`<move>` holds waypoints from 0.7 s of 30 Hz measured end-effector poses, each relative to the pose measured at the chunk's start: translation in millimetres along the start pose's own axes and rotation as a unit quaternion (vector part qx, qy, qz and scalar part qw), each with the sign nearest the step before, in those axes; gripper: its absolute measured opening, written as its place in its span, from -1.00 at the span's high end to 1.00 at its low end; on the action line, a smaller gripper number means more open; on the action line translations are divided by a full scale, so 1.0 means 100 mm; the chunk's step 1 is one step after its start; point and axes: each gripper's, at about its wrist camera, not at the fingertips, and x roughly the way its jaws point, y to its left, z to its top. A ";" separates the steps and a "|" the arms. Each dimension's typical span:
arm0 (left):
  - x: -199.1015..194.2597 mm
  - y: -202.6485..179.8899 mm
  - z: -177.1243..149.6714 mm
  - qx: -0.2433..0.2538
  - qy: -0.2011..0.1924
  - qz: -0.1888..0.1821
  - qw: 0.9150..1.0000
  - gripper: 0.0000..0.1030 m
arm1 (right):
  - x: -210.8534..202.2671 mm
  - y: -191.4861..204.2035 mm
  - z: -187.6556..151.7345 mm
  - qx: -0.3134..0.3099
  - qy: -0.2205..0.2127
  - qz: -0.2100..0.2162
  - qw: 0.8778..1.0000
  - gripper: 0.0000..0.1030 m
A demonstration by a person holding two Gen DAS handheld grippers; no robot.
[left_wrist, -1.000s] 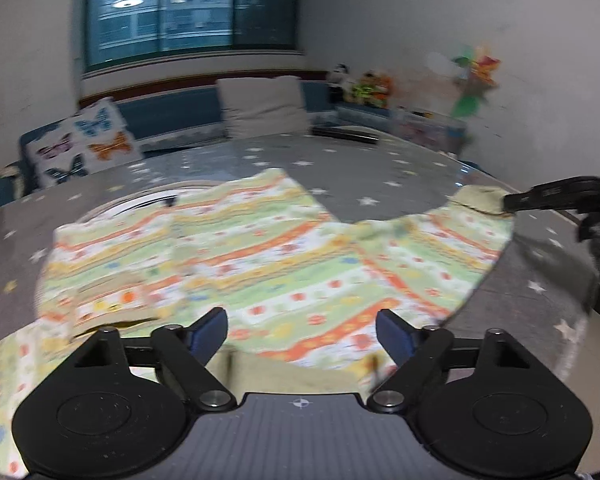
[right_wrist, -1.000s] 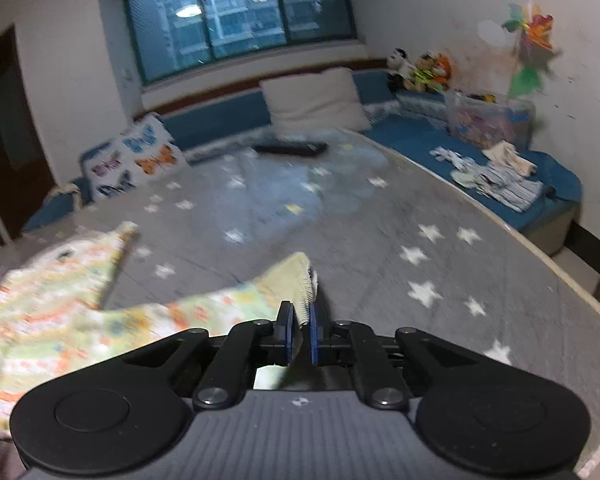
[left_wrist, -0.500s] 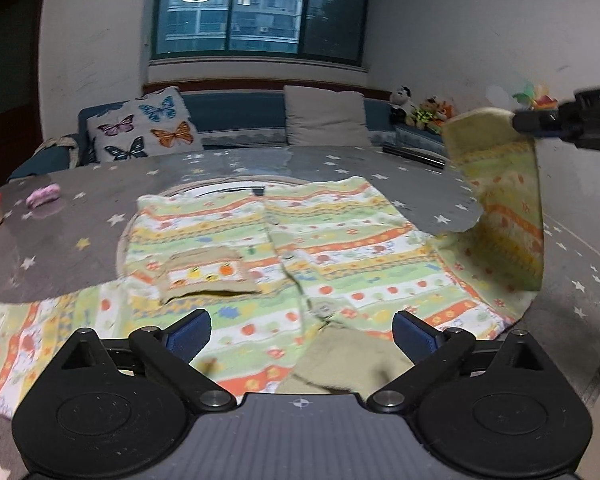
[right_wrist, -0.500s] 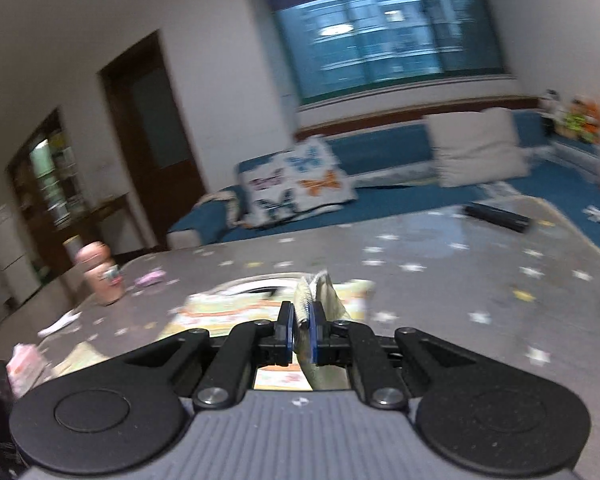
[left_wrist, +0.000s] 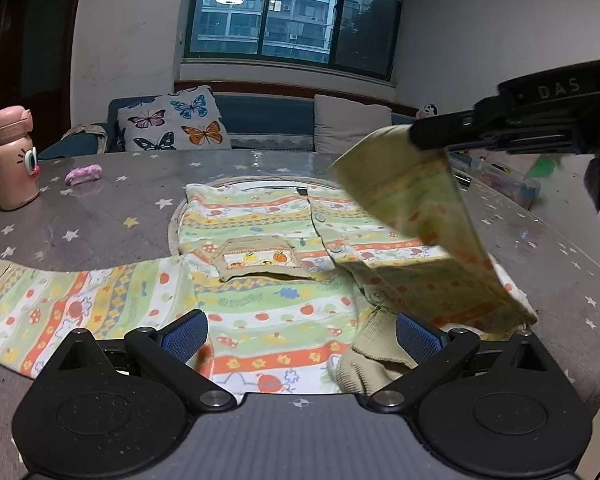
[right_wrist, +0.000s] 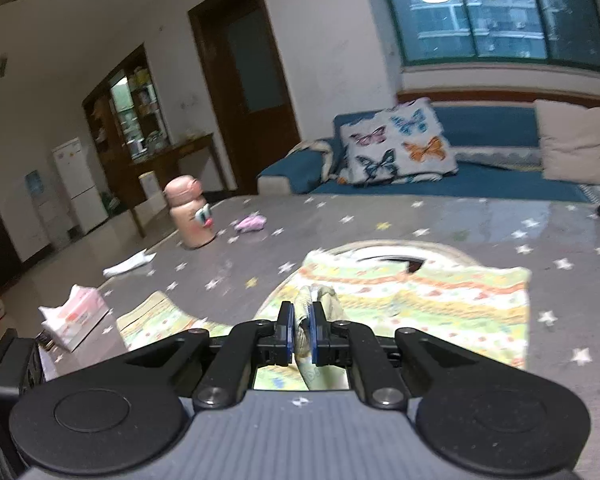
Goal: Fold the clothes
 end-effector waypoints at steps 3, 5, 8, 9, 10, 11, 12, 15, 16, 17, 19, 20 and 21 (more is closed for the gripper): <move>0.00 -0.01 0.00 -0.001 0.002 0.002 1.000 -0.98 | 0.06 0.06 -0.03 -0.003 0.004 0.016 1.000 0.71; 0.00 -0.01 0.02 0.000 0.002 0.004 1.000 -0.98 | 0.06 0.07 -0.04 -0.004 0.004 0.022 1.000 0.68; -0.01 -0.01 0.03 0.002 0.000 0.010 1.000 -0.98 | -0.02 0.02 -0.06 -0.012 0.004 0.019 1.000 0.61; 0.00 -0.01 0.04 0.001 0.000 0.012 1.000 -0.98 | -0.04 -0.02 -0.08 -0.014 0.007 0.015 1.000 0.57; -0.01 -0.01 0.05 0.001 0.000 0.013 1.000 -0.98 | -0.07 -0.08 -0.11 -0.016 0.011 0.009 1.000 0.50; -0.01 -0.01 0.06 0.000 0.000 0.014 1.000 -0.96 | -0.09 -0.13 -0.16 -0.018 0.018 0.001 1.000 0.45; -0.01 -0.01 0.06 0.001 -0.001 0.014 1.000 -0.96 | -0.12 -0.19 -0.21 -0.020 0.025 -0.007 0.999 0.43; 0.02 -0.04 0.09 0.006 -0.001 0.012 1.000 -0.84 | -0.18 -0.36 -0.37 -0.021 0.048 -0.030 0.998 0.41; 0.03 -0.06 0.11 0.008 -0.001 0.010 1.000 -0.78 | -0.19 -0.43 -0.44 -0.019 0.057 -0.038 0.997 0.41; 0.04 -0.08 0.12 0.010 0.000 0.007 1.000 -0.71 | -0.19 -0.50 -0.53 -0.015 0.068 -0.047 0.996 0.41; 0.07 -0.13 0.15 0.015 0.001 0.002 1.000 -0.60 | -0.20 -0.62 -0.68 -0.008 0.082 -0.062 0.995 0.41; 0.09 -0.15 0.16 0.017 0.001 0.000 1.000 -0.53 | -0.21 -0.67 -0.73 -0.004 0.086 -0.069 0.994 0.41; 0.11 -0.17 0.17 0.019 0.003 -0.003 1.000 -0.50 | -0.22 -0.72 -0.80 0.002 0.092 -0.076 0.993 0.41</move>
